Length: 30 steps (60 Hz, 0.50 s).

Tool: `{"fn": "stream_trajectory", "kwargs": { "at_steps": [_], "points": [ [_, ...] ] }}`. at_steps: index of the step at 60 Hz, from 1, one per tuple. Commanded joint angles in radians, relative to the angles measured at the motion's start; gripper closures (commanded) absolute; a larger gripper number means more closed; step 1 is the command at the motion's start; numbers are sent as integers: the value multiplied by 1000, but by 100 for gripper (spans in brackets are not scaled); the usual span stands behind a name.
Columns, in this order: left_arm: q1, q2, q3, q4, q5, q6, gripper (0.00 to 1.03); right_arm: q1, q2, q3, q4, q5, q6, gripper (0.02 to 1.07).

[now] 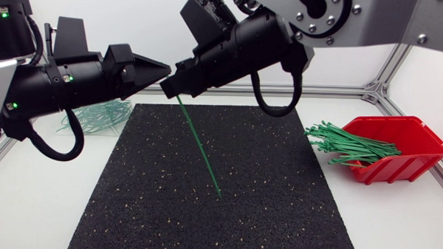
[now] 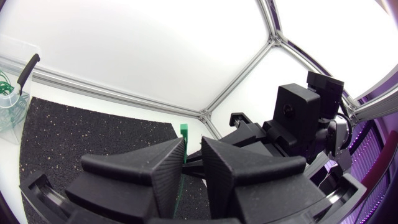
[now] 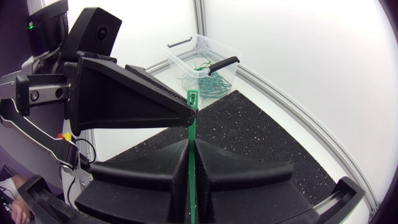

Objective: Take a green cable tie from the red box, thread the tail through the head to close it, then place it in the transparent bin on the left.

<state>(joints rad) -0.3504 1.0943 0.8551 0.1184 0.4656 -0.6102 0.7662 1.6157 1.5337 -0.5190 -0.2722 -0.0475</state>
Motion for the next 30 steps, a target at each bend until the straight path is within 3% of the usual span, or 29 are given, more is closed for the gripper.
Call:
{"fn": "stream_trajectory", "kwargs": {
  "at_steps": [1,30],
  "points": [
    [-10,13,-28,23,2,-28,82,18,-28,-26,4,31,26,101],
    [-38,24,-44,53,15,-36,82,19,-43,-43,19,65,28,101]
  ]
}}
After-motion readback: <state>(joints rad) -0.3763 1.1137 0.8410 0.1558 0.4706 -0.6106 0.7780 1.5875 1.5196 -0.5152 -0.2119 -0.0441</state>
